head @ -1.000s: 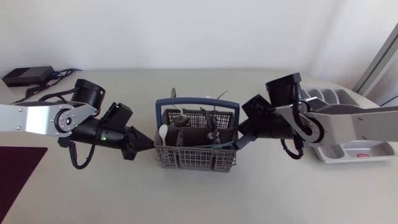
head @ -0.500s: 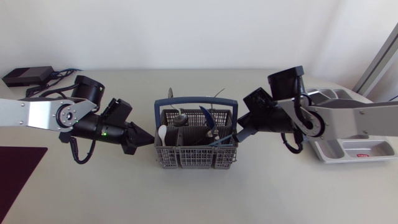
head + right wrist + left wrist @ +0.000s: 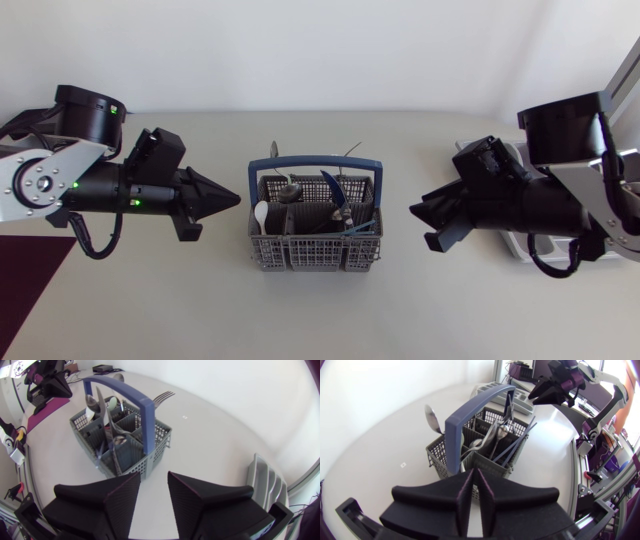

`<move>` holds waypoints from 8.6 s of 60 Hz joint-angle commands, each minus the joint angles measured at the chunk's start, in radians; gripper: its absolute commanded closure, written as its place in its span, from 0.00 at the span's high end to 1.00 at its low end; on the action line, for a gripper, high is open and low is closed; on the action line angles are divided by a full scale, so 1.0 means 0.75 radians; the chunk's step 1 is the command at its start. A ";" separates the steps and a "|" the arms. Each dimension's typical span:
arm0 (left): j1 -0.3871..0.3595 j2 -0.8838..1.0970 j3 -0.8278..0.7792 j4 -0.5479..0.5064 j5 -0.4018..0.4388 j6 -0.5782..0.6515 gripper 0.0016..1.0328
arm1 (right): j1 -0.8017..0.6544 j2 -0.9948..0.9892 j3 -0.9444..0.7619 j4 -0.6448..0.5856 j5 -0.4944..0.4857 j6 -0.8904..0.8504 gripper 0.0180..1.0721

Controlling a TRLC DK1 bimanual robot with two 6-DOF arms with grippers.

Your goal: Sort the cutlery from the basket into the organizer compartments.

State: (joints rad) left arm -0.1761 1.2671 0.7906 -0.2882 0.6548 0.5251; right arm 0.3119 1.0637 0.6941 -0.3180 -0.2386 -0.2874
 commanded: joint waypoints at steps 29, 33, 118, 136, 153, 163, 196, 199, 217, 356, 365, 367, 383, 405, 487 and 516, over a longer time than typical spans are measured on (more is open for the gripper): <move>-0.324 -0.202 -0.091 -0.053 -0.223 0.024 0.11 | 0.069 -0.001 0.099 -0.153 -0.191 0.171 0.45; -0.369 -0.200 -0.089 -0.045 -0.257 0.020 0.11 | 0.085 0.015 0.101 -0.149 -0.193 0.185 0.45; -0.491 -0.151 -0.109 0.061 -0.362 0.012 0.17 | 0.267 0.195 0.244 -0.151 -0.183 0.216 0.07; -0.500 -0.153 -0.105 0.061 -0.366 0.036 0.22 | 0.245 0.093 0.310 -0.353 -0.195 0.126 0.07; -0.551 -0.151 -0.076 0.073 -0.425 0.071 0.29 | 0.186 -0.081 0.396 -0.601 -0.232 0.046 0.07; -0.643 -0.153 -0.056 0.118 -0.509 0.110 0.37 | 0.186 -0.173 0.455 -0.707 -0.246 0.044 0.07; -0.952 -0.045 -0.034 0.347 -0.912 0.200 0.53 | 0.273 -0.304 0.459 -0.762 -0.259 0.105 0.07; -0.960 -0.035 -0.025 0.352 -0.926 0.200 0.53 | 0.286 -0.310 0.453 -0.758 -0.259 0.111 0.07; -0.970 0.022 -0.001 0.411 -0.947 0.202 0.31 | 0.294 -0.324 0.426 -0.750 -0.259 0.115 0.07; -0.661 0.200 0.470 0.100 -0.364 -0.328 0.82 | 0.171 -0.173 0.326 -0.321 -0.277 0.261 0.06; -0.653 0.207 0.443 0.084 -0.462 -0.187 0.82 | -0.046 -0.216 0.334 -0.474 -0.345 0.124 0.06; -0.671 0.207 0.433 0.082 -0.497 -0.154 0.82 | -0.091 -0.218 0.334 -0.501 -0.357 0.097 0.06; -0.872 0.258 0.363 0.102 -0.781 0.061 0.82 | -0.483 -0.068 0.361 -0.664 -0.359 -0.157 0.06; -0.988 0.391 0.371 0.110 -0.961 0.235 0.81 | -0.854 0.363 0.492 -0.650 -0.207 -0.339 0.06; -0.990 0.407 0.230 0.253 -1.051 0.357 0.82 | -0.862 1.441 0.971 -0.241 0.177 -0.177 0.23; -1.066 0.479 0.275 0.286 -1.065 0.402 0.57 | -0.862 1.063 0.602 -0.069 0.195 -0.247 0.82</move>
State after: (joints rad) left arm -0.9661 1.5883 0.9817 -0.0792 -0.1368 0.7979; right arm -0.3420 1.9446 1.2198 -0.3805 -0.0883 -0.4496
